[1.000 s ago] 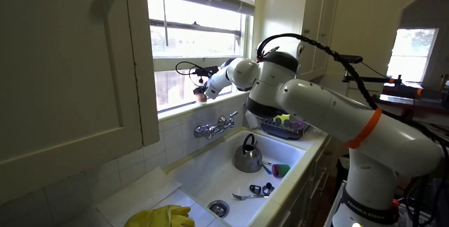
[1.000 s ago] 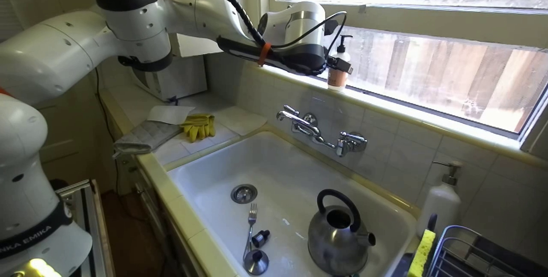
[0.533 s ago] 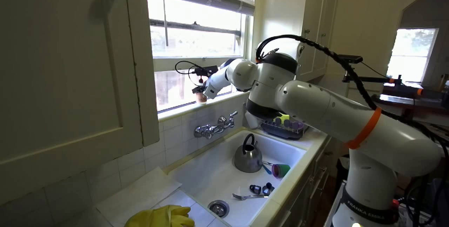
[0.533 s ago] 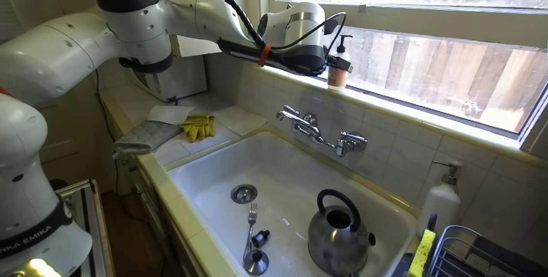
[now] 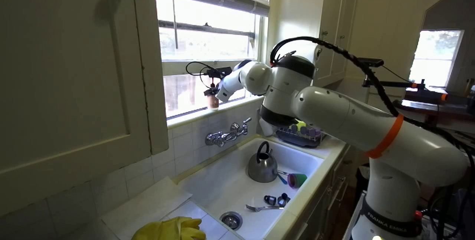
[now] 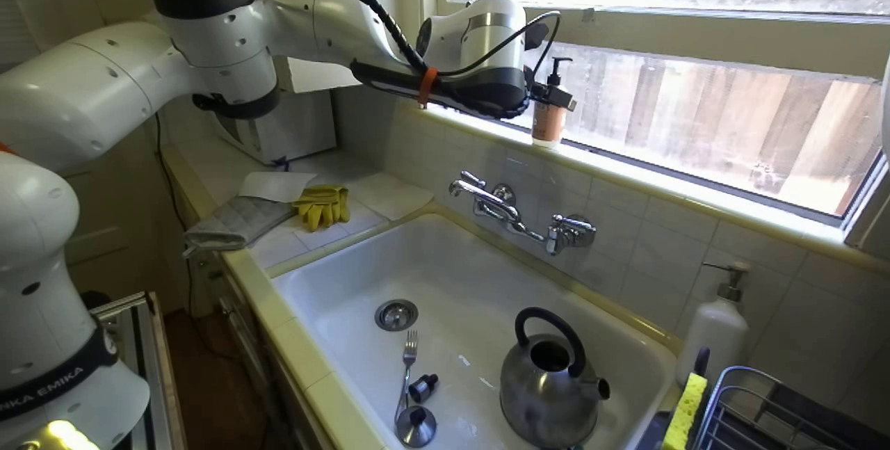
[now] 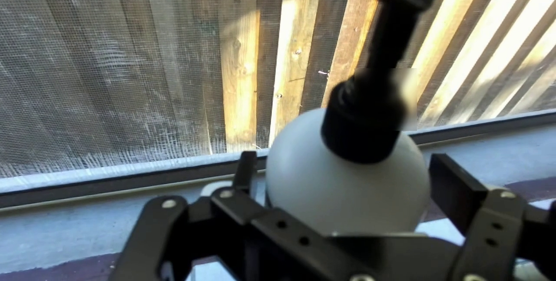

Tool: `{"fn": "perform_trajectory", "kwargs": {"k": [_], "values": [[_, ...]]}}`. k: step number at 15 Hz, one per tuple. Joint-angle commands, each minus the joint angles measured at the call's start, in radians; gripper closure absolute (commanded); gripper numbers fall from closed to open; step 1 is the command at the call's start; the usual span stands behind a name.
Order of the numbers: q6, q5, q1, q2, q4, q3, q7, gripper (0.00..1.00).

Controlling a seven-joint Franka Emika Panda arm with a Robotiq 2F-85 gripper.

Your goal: Remove the orange bottle from the sink and put it on the window sill

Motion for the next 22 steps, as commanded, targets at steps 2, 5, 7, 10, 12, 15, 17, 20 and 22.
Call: {"fn": "perform_trajectory", "kwargs": {"k": [2,5,7,10,12,15,17,20,22], "values": [[0.073,0.060,0.053,0.026,-0.097,-0.048,-0.090,0.00],[0.108,0.107,0.086,0.035,-0.150,-0.077,-0.100,0.00],[0.119,0.151,0.120,0.049,-0.204,-0.108,-0.102,0.00],[0.134,0.167,0.165,0.075,-0.280,-0.149,-0.084,0.00],[0.102,0.145,0.199,0.024,-0.340,-0.115,-0.118,0.00],[0.096,0.156,0.239,0.024,-0.412,-0.120,-0.123,0.00],[0.100,0.177,0.262,0.021,-0.453,-0.122,-0.124,0.00],[0.097,0.234,0.301,0.017,-0.520,-0.131,-0.106,0.00],[0.093,0.251,0.329,0.003,-0.566,-0.136,-0.083,0.00]]}}
